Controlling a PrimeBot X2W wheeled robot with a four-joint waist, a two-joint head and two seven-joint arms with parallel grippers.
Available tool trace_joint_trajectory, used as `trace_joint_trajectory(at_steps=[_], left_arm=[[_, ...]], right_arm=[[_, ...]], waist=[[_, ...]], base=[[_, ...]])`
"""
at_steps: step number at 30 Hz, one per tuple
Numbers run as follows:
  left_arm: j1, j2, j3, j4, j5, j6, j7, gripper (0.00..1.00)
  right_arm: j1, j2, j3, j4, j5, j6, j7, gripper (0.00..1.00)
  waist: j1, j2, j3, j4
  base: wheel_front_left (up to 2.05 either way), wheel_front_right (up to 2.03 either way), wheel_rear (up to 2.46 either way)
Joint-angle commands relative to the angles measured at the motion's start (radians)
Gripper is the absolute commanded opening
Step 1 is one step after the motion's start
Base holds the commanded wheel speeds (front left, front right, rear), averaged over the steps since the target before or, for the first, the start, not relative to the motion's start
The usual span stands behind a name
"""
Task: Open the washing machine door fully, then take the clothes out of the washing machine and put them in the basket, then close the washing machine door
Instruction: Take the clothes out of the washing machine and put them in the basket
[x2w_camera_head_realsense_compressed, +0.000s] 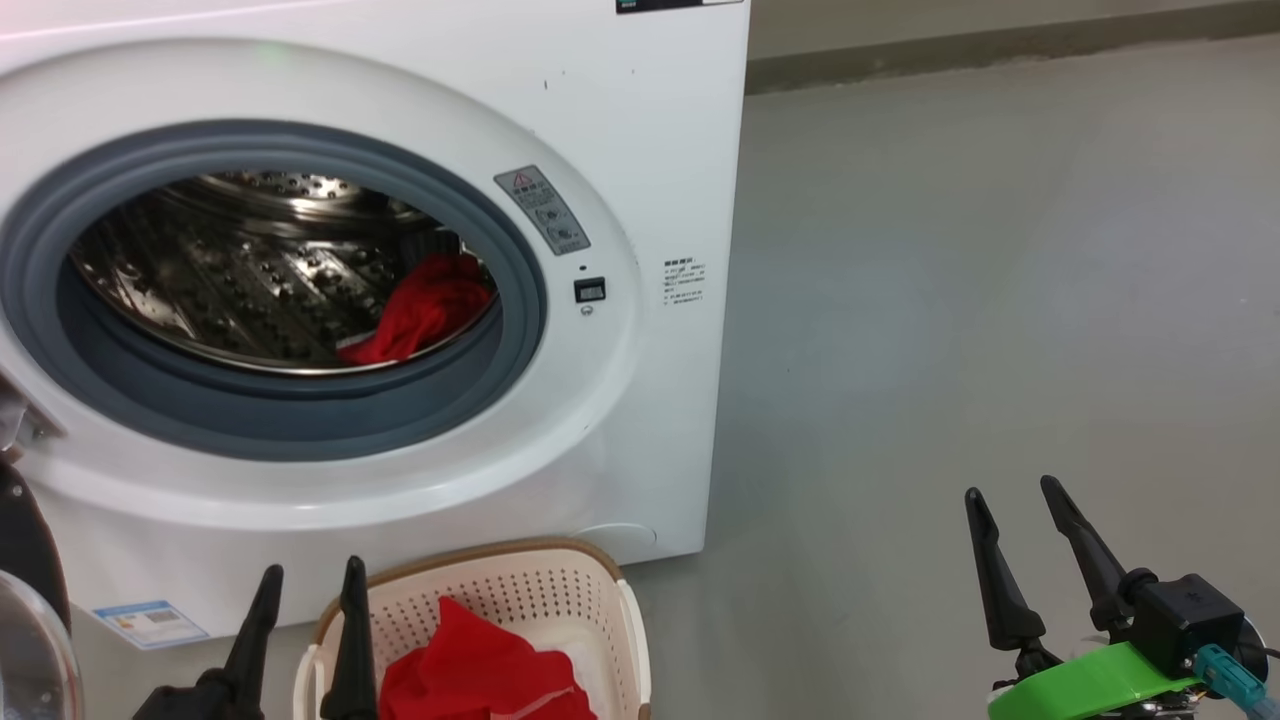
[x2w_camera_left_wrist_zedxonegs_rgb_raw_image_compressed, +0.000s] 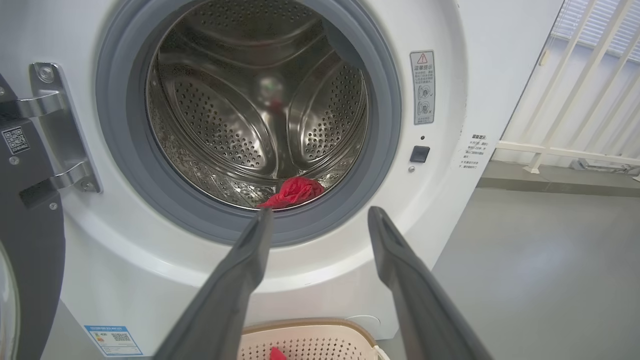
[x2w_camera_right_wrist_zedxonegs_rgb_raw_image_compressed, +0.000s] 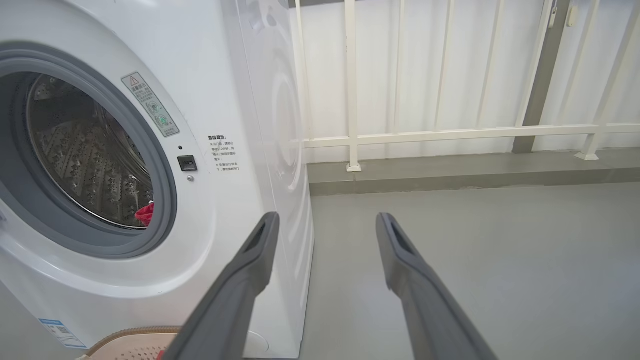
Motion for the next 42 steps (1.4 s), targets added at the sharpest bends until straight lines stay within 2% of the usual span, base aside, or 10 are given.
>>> trace_joint_trajectory(at_steps=[1, 9, 16, 42], left_arm=[[-0.042, 0.012, 0.033, -0.017, -0.005, 0.004, -0.005, 1.00], [-0.133, 0.011, 0.017, 0.020, 0.011, 0.008, -0.027, 1.00], [-0.251, 0.012, 0.018, 0.086, 0.006, -0.006, -0.046, 1.00], [-0.842, 0.083, 0.051, 0.478, -0.019, -0.084, -0.065, 1.00]], right_arm=[[-0.023, -0.010, 0.023, -0.028, 0.007, 0.006, -0.006, 1.00], [-0.052, -0.010, 0.042, -0.037, 0.005, 0.006, -0.006, 1.00], [-0.085, -0.010, 0.055, -0.046, 0.004, 0.006, -0.006, 1.00], [-0.242, -0.010, 0.078, -0.073, -0.006, 0.006, -0.006, 1.00]], waist=[[0.0000, 0.0000, 0.013, 0.003], [0.0000, 0.0000, 0.091, 0.011], [0.0000, 0.0000, 0.174, 0.011], [0.0000, 0.0000, 0.505, -0.003]], base=[[0.00, 0.00, 0.00], [0.00, 0.00, 0.00], [0.00, 0.00, 0.00], [0.00, 0.00, 0.00]])
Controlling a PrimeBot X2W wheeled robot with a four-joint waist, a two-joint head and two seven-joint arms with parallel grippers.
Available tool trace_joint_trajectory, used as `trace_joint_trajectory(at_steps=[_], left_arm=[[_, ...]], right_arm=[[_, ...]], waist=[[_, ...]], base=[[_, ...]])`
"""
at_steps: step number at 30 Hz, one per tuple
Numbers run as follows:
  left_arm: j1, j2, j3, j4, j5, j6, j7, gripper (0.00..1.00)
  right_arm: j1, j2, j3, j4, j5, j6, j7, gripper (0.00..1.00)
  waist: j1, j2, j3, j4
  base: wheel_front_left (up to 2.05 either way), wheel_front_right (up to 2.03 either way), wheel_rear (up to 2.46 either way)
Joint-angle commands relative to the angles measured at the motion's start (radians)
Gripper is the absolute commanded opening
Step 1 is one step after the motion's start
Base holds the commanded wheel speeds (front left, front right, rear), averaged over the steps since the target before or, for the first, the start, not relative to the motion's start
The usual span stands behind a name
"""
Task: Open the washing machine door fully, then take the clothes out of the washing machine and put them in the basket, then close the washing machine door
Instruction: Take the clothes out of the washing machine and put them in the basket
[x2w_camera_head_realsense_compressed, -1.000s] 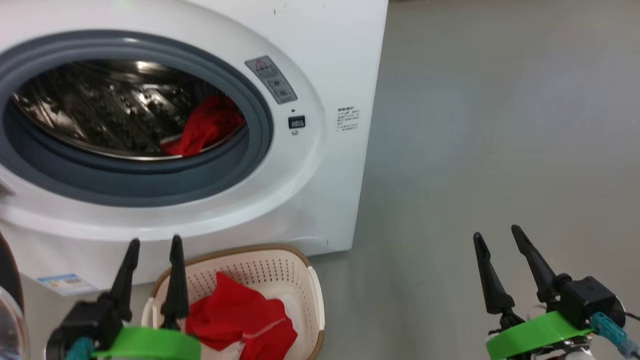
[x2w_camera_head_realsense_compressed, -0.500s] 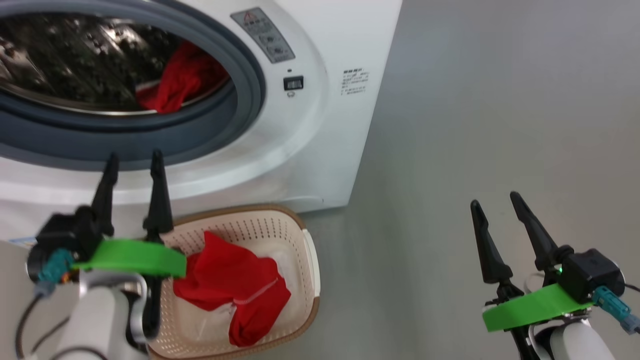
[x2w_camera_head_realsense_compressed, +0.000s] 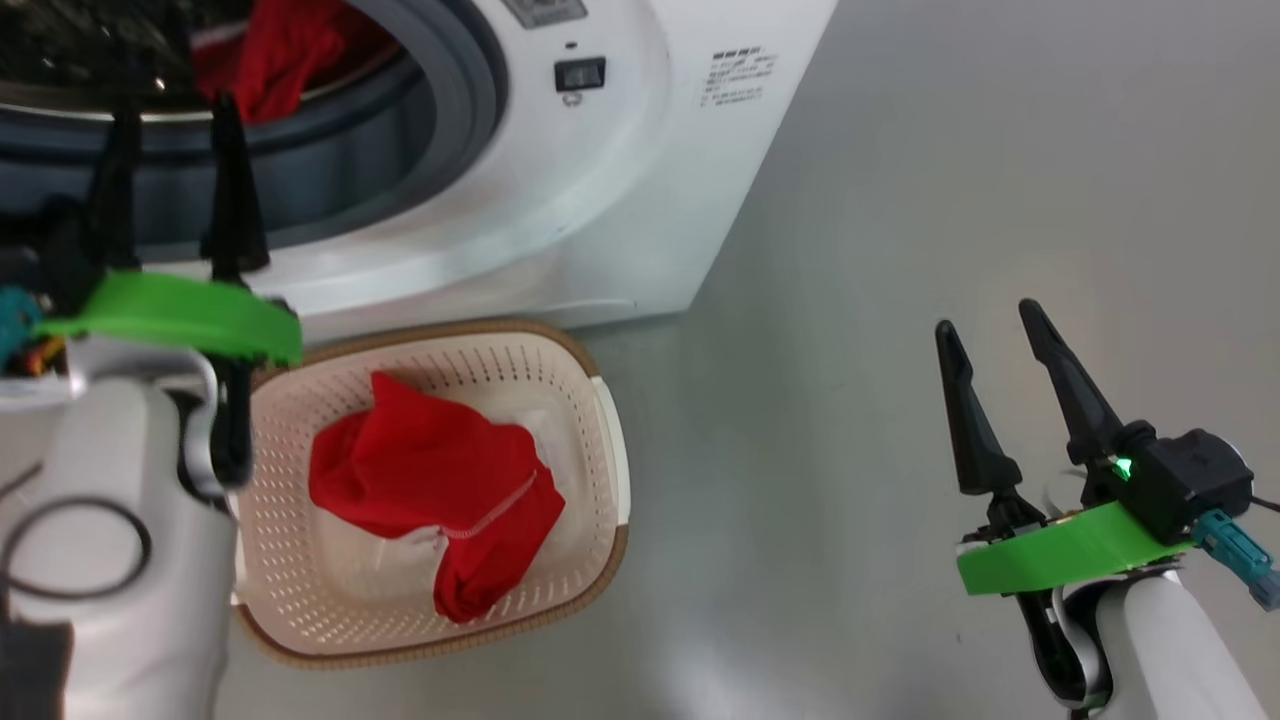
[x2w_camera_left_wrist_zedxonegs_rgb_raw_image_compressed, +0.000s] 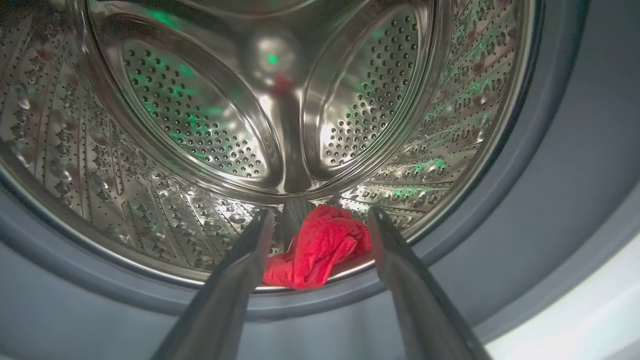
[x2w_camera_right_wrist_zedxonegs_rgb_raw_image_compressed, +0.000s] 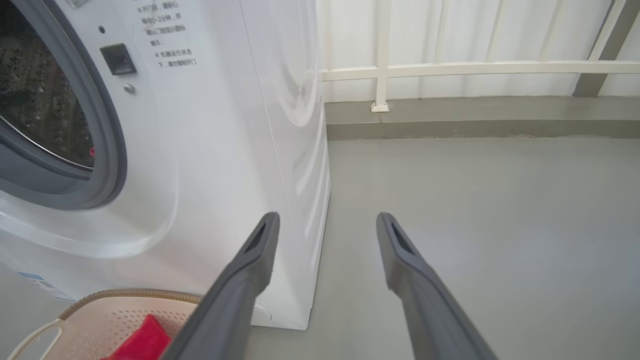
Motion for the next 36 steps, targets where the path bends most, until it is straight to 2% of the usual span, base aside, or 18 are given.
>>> trace_joint_trajectory(at_steps=[1, 10, 24, 30, 33, 34, 36], left_arm=[[-0.039, 0.047, 0.021, 0.002, -0.003, -0.009, -0.004, 1.00], [-0.247, 0.085, -0.017, 0.178, 0.008, -0.045, 0.058, 1.00], [-0.447, 0.154, -0.110, 0.415, 0.054, -0.085, 0.239, 1.00], [-0.491, 0.177, -0.144, 0.477, 0.084, -0.073, 0.267, 1.00], [-0.506, 0.180, -0.157, 0.498, 0.093, -0.069, 0.269, 0.14], [-0.510, 0.179, -0.160, 0.503, 0.094, -0.068, 0.267, 0.00], [-0.514, 0.177, -0.163, 0.507, 0.094, -0.068, 0.264, 0.00]], right_arm=[[-0.017, -0.007, 0.031, -0.026, -0.005, 0.006, -0.006, 1.00], [-0.060, -0.007, 0.043, -0.029, -0.004, 0.006, -0.006, 1.00], [-0.083, -0.007, 0.068, -0.012, 0.017, 0.006, -0.006, 1.00], [-0.088, -0.007, 0.077, -0.009, 0.027, 0.006, -0.006, 1.00], [-0.088, -0.007, 0.079, -0.008, 0.031, 0.006, -0.006, 1.00], [-0.088, -0.007, 0.079, -0.007, 0.033, 0.006, -0.006, 1.00], [-0.088, -0.007, 0.079, -0.007, 0.034, 0.006, -0.006, 1.00]], waist=[[-0.0001, -0.0001, 0.056, -0.006], [-0.0001, -0.0001, 0.137, -0.022], [-0.0001, -0.0001, 0.159, -0.062], [-0.0001, -0.0001, 0.163, -0.079], [-0.0001, -0.0001, 0.164, -0.083], [-0.0001, -0.0001, 0.164, -0.084], [-0.0001, -0.0001, 0.164, -0.084]], base=[[0.00, 0.00, 0.00], [0.00, 0.00, 0.00], [0.00, 0.00, 0.00], [0.00, 0.00, 0.00], [0.00, 0.00, 0.00], [0.00, 0.00, 0.00], [0.00, 0.00, 0.00]])
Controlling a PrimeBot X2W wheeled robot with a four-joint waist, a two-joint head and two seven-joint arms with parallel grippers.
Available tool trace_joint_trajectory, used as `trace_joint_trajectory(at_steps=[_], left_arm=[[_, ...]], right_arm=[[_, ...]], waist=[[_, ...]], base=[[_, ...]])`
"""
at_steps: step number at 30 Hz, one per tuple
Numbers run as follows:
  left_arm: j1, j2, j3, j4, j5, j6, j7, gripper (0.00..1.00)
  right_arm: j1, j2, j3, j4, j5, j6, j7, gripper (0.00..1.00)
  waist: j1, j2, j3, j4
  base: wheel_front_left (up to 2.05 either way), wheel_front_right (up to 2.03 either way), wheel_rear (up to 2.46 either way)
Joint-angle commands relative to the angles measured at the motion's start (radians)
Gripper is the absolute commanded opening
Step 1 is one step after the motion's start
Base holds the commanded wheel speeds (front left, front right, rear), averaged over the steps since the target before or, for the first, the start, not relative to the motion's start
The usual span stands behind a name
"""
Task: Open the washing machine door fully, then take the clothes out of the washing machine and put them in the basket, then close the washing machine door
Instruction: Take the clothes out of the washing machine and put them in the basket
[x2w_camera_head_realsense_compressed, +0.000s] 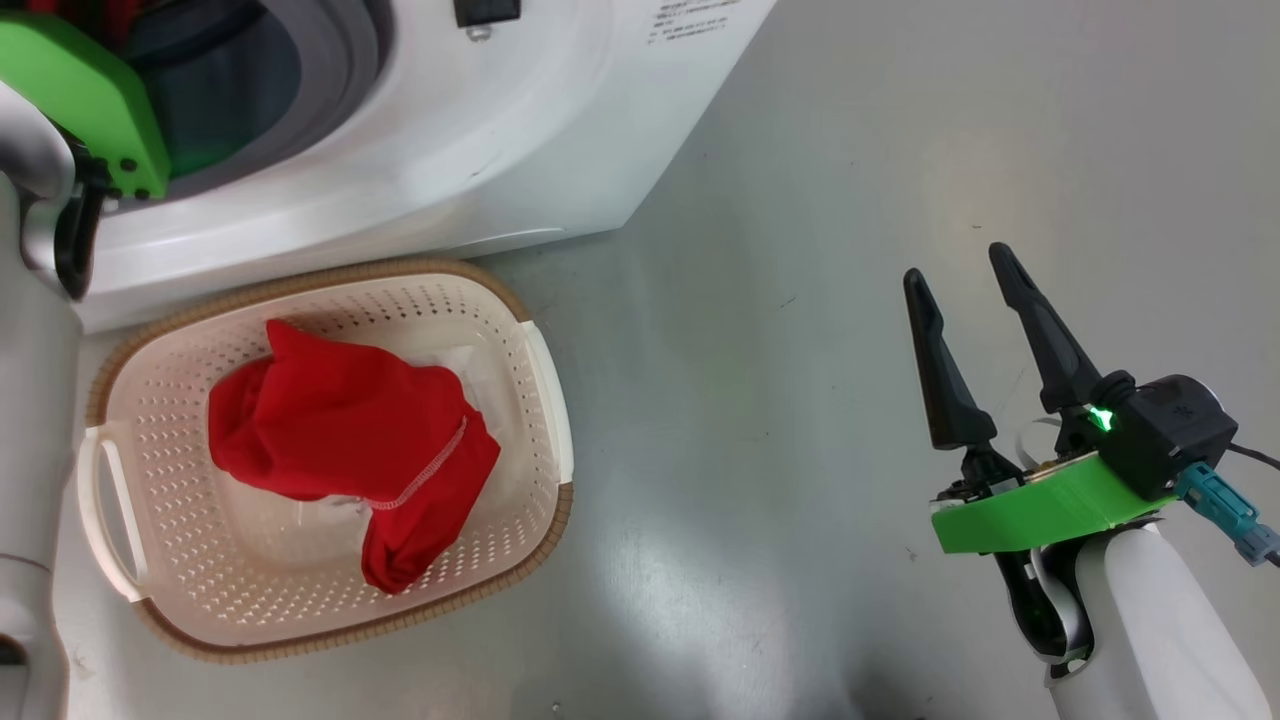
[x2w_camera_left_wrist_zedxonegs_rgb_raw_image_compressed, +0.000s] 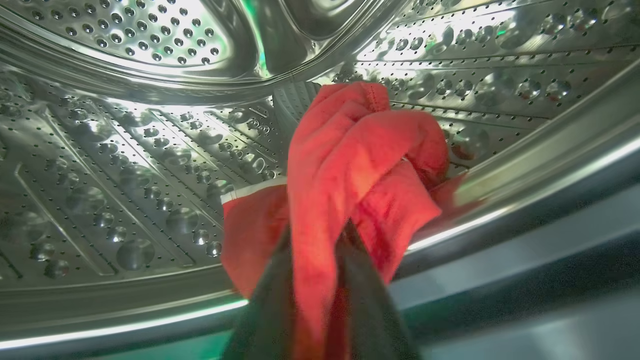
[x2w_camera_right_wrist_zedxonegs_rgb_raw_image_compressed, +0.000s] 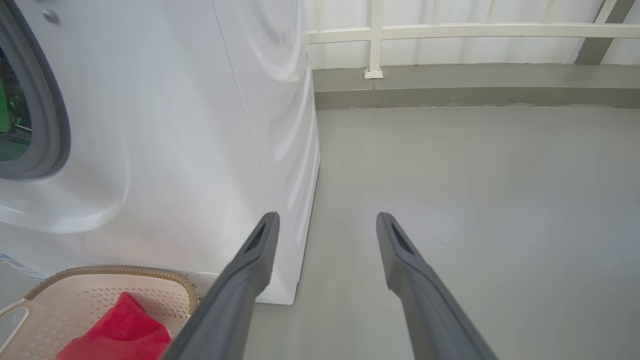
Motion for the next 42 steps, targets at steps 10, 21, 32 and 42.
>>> trace_joint_trajectory(at_steps=[10, 21, 32, 42], left_arm=[[-0.019, 0.035, 0.021, -0.007, -0.026, 0.008, -0.094, 0.00], [0.097, 0.013, 0.053, -0.056, -0.079, 0.002, -0.249, 0.00], [0.316, -0.003, 0.121, -0.323, -0.081, 0.051, -0.276, 0.00], [0.562, -0.034, 0.178, -0.536, -0.064, 0.065, -0.276, 0.00]], right_arm=[[0.008, -0.004, 0.014, -0.013, 0.014, 0.006, -0.006, 1.00], [0.014, -0.004, 0.004, -0.004, 0.004, 0.006, -0.006, 1.00], [0.037, -0.004, 0.002, 0.011, -0.003, 0.006, -0.006, 1.00], [0.074, -0.004, -0.004, 0.029, -0.005, 0.006, -0.006, 1.00]], waist=[[0.0000, -0.0001, -0.013, 0.015], [0.0000, -0.0001, -0.065, 0.057], [0.0000, -0.0001, -0.163, 0.088], [0.0000, -0.0001, -0.275, 0.094]], base=[[0.00, 0.00, 0.00], [0.00, 0.00, 0.00], [0.00, 0.00, 0.00], [0.00, 0.00, 0.00]])
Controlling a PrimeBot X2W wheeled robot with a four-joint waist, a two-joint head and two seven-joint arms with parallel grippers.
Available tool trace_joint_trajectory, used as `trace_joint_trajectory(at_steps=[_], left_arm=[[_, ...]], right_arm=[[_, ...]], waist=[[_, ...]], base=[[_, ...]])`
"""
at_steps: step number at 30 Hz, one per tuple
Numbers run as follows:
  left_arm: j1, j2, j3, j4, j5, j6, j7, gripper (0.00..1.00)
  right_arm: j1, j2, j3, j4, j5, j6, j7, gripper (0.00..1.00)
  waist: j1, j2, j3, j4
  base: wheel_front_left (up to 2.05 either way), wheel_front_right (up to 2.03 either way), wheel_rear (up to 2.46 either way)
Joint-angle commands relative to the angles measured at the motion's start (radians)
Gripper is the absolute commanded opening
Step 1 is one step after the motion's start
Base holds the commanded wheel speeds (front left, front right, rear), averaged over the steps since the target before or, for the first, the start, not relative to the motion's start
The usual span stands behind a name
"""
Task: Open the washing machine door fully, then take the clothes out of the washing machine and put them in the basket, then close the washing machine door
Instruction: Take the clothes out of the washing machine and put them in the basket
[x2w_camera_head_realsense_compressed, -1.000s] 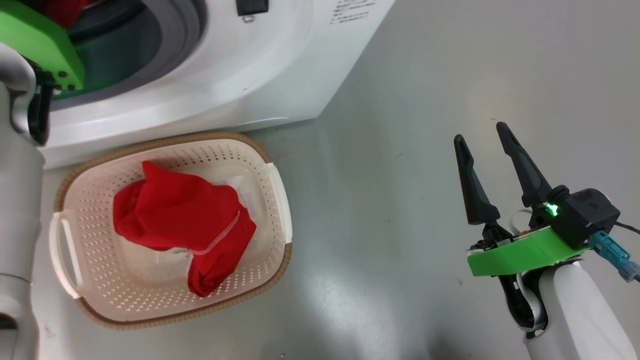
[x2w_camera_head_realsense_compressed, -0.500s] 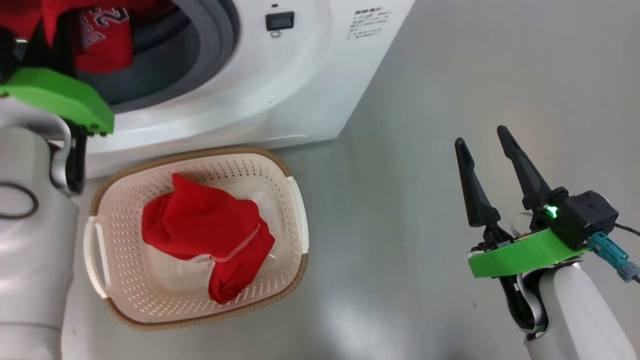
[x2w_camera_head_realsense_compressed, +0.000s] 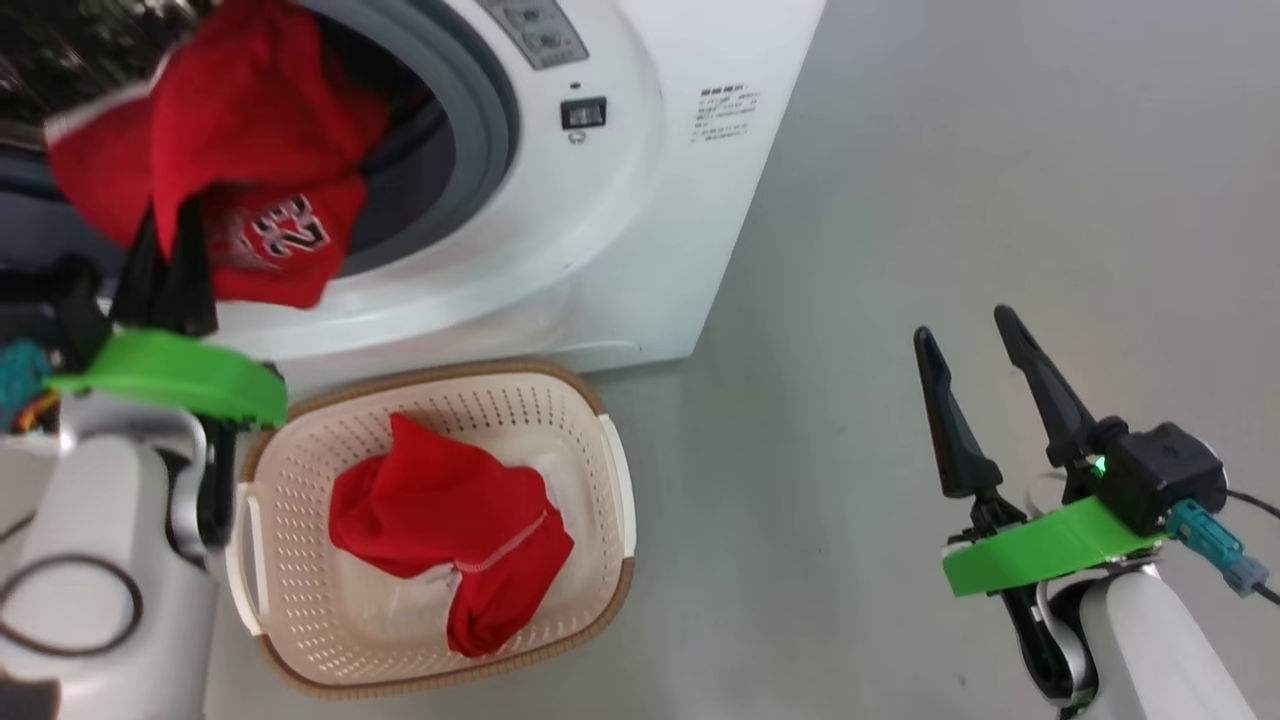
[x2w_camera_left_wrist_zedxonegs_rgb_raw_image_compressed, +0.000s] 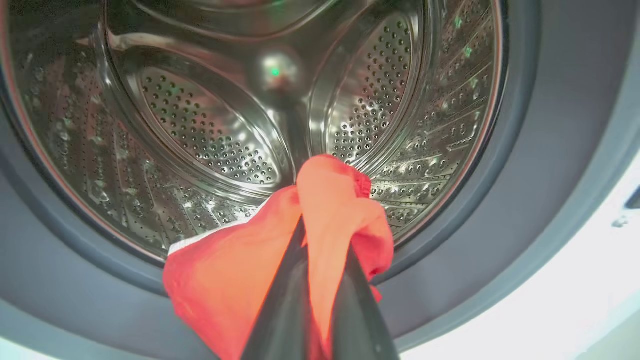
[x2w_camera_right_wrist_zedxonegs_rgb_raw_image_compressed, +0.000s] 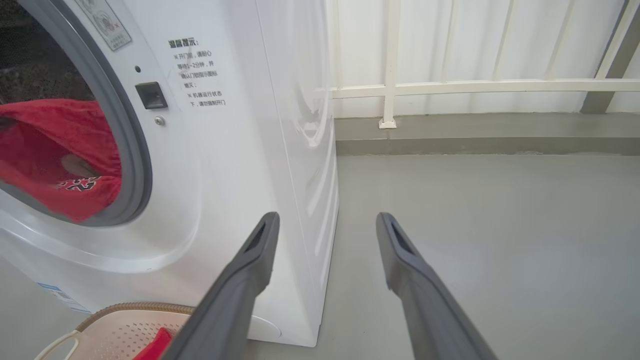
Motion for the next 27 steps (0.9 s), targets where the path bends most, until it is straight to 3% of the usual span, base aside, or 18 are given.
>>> trace_joint_trajectory(at_steps=[1, 10, 27], left_arm=[[0.052, 0.031, 0.041, -0.073, 0.014, 0.004, -0.009, 0.00], [0.244, 0.000, 0.063, -0.240, 0.024, 0.009, -0.009, 0.00], [0.452, -0.038, 0.050, -0.406, -0.001, 0.022, 0.010, 0.00]], right_arm=[[0.025, -0.001, 0.010, -0.018, -0.001, 0.006, -0.006, 1.00], [0.058, -0.001, 0.005, -0.009, 0.001, 0.006, -0.006, 1.00], [0.104, -0.001, 0.007, 0.002, 0.011, 0.006, -0.006, 1.00]], waist=[[0.0000, -0.0001, -0.054, 0.007], [0.0000, -0.0001, -0.131, 0.012], [0.0000, -0.0001, -0.243, 0.023]], base=[[0.00, 0.00, 0.00], [0.00, 0.00, 0.00], [0.00, 0.00, 0.00]])
